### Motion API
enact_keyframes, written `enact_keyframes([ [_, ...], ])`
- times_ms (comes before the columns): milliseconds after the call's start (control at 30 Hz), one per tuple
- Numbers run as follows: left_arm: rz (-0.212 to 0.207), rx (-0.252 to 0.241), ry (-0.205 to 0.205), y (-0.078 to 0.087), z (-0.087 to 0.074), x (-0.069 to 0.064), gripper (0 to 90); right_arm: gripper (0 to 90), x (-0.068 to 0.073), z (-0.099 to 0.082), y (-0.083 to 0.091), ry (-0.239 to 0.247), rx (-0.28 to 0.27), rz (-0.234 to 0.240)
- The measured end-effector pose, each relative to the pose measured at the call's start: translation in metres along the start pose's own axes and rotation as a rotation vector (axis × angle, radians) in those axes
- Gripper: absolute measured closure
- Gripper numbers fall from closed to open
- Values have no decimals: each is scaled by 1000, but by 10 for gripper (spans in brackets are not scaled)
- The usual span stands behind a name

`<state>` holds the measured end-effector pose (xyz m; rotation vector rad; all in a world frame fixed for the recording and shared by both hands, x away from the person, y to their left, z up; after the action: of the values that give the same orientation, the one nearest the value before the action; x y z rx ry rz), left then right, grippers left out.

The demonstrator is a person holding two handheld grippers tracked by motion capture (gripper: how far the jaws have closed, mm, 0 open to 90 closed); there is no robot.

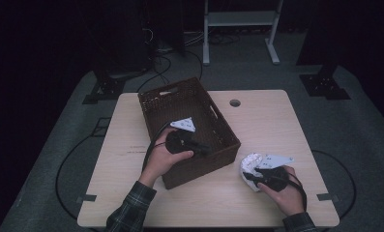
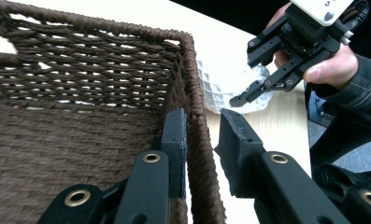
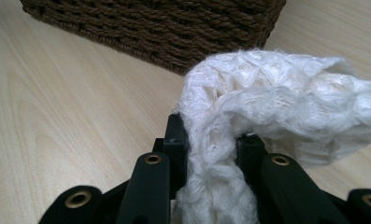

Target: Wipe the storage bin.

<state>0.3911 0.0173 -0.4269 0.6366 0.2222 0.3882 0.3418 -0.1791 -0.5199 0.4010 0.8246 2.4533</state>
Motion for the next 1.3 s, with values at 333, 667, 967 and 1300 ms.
enact_keyframes([
  [333, 37, 28, 24, 40, -13, 7, 819, 716, -6, -1, 5, -10, -9, -19],
  [667, 85, 26, 55, 81, -36, 12, 897, 714, -10, -2, 8, -22, -15, -31],
  [967, 125, 36, 78, 105, -59, 13, 883, 714, -12, -3, 10, -26, -15, -38],
  [1300, 152, 66, 125, 121, -91, 15, 884, 714, -16, -4, 12, -28, -18, -47],
])
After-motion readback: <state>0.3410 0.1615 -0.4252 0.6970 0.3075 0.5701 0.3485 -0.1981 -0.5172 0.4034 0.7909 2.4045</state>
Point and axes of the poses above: each handheld gripper's, and its own axes: y roughly backward along the jaws, z roughly out of its top, x roughly to its left, the point moved 9 cm from there along -y, roughly forward along the jaws, and after that the axes turned 10 degrees about z, right-handed, at the moved point
